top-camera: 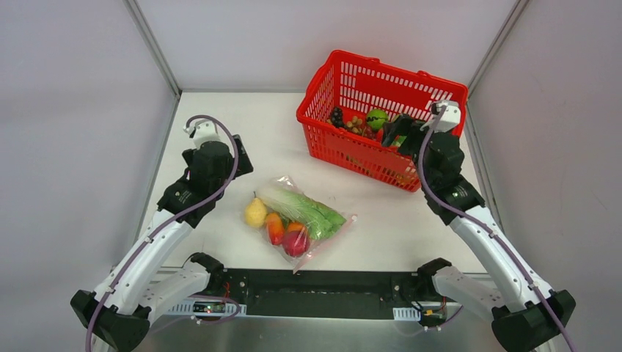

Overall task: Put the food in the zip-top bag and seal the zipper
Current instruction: Reset both arms

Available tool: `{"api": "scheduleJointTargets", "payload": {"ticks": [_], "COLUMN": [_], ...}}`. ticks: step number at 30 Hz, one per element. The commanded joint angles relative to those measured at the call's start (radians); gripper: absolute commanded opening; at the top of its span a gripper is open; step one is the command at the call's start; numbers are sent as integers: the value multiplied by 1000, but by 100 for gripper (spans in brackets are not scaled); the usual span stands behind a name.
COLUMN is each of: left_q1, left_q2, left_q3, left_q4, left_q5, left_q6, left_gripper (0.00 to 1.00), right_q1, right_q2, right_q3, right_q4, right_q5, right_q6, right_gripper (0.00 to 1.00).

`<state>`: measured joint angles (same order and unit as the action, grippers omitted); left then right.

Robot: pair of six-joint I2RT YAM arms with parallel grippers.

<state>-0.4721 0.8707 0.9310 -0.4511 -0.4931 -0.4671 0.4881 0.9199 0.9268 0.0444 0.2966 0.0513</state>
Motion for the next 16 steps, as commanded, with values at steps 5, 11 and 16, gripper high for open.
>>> {"api": "scheduleJointTargets", "payload": {"ticks": [5,11,16], "left_q1": [-3,-3,-3], "left_q2": [-14,-13,-1], "left_q3": [37,36,45], "left_q4": [-61,-66,-82], "left_q5": [-189,-197,-189], "left_q6": [-32,-43,-65], "left_gripper": [99,99,99], "right_q1": [-305,-345,-345], "right_q2": [37,-32,-55], "right_q3": [114,39,6], "right_q4": [-189,-148,-140], "right_q5": [-51,-197,-258], "right_q6": [133,201,220], "right_gripper": [100,100,100]}}
